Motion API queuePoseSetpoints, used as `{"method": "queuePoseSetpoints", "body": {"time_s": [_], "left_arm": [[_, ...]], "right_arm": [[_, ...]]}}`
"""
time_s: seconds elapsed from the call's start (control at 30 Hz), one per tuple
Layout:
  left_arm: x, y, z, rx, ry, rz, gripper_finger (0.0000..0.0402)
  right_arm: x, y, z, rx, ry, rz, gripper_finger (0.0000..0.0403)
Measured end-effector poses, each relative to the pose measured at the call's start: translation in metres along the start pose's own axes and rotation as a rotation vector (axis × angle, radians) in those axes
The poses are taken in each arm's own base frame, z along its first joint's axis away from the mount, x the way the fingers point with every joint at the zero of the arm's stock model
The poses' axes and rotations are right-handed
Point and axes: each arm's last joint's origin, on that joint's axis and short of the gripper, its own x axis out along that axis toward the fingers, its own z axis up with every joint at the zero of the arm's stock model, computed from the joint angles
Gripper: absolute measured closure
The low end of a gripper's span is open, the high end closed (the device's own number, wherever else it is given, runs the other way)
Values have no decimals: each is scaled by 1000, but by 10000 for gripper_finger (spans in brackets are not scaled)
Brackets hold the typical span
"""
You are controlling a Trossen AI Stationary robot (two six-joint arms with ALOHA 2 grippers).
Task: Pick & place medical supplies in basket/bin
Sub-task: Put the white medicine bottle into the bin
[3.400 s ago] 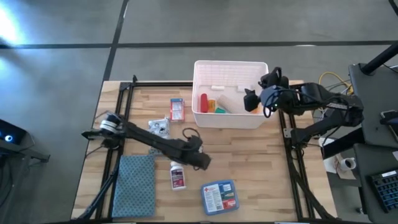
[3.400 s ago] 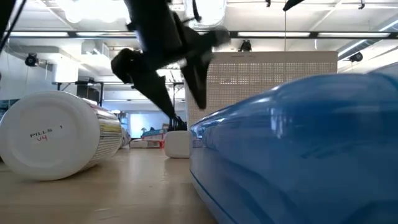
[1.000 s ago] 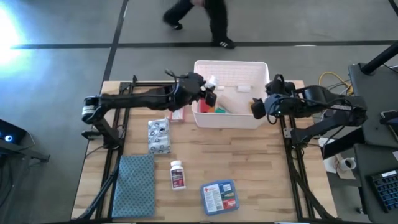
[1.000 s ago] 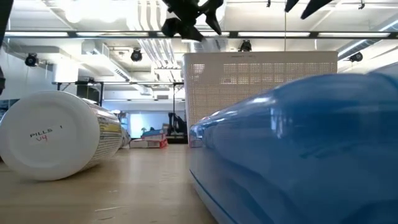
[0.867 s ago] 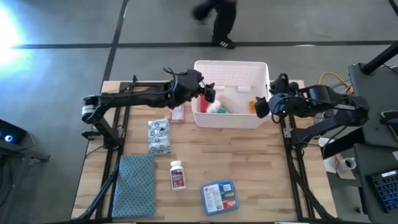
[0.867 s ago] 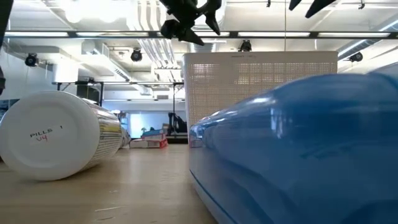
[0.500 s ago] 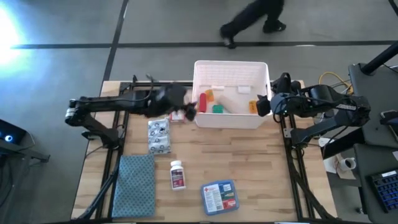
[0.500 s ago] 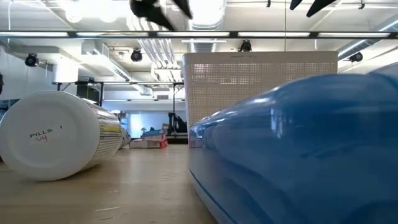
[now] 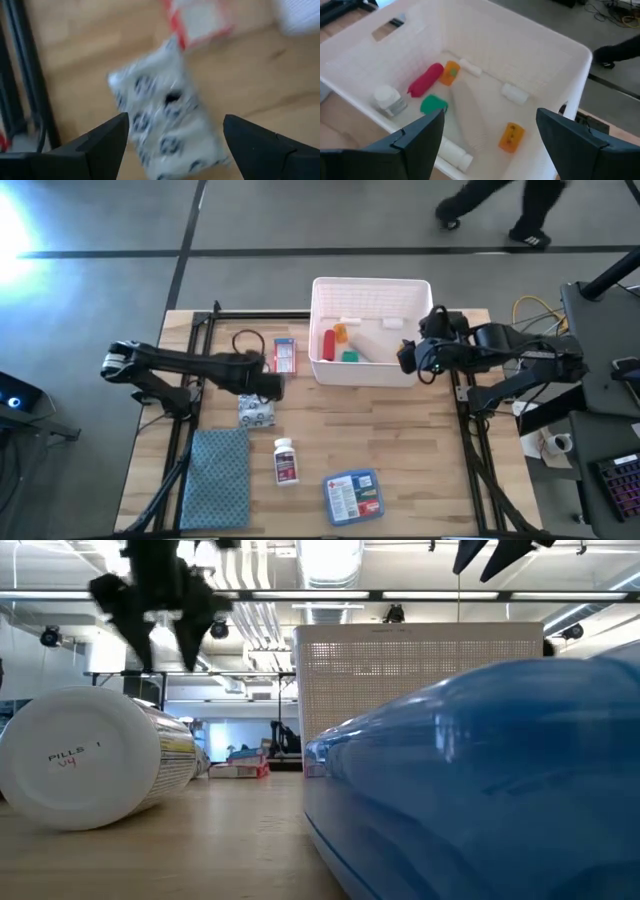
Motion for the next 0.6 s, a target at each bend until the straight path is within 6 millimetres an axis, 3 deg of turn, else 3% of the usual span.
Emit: {"method": "queuePoseSetpoints", "body": {"time_s": [0.2,0.3,0.47,0.6], "left_arm": [[21,5,-28,-2,142,43,101],[13,-2,-36,1,134,-16,101],[-8,-26,-54,24,114,-259,101],[-12,-31,-73,-120,156,-277,101]], "right_arm": [[4,5,-5,-23,75,34,97],[4,5,-5,-26,94,44,97],[4,5,-6,-21,97,46,97],[4,6,-6,-15,98,47,97]]}}
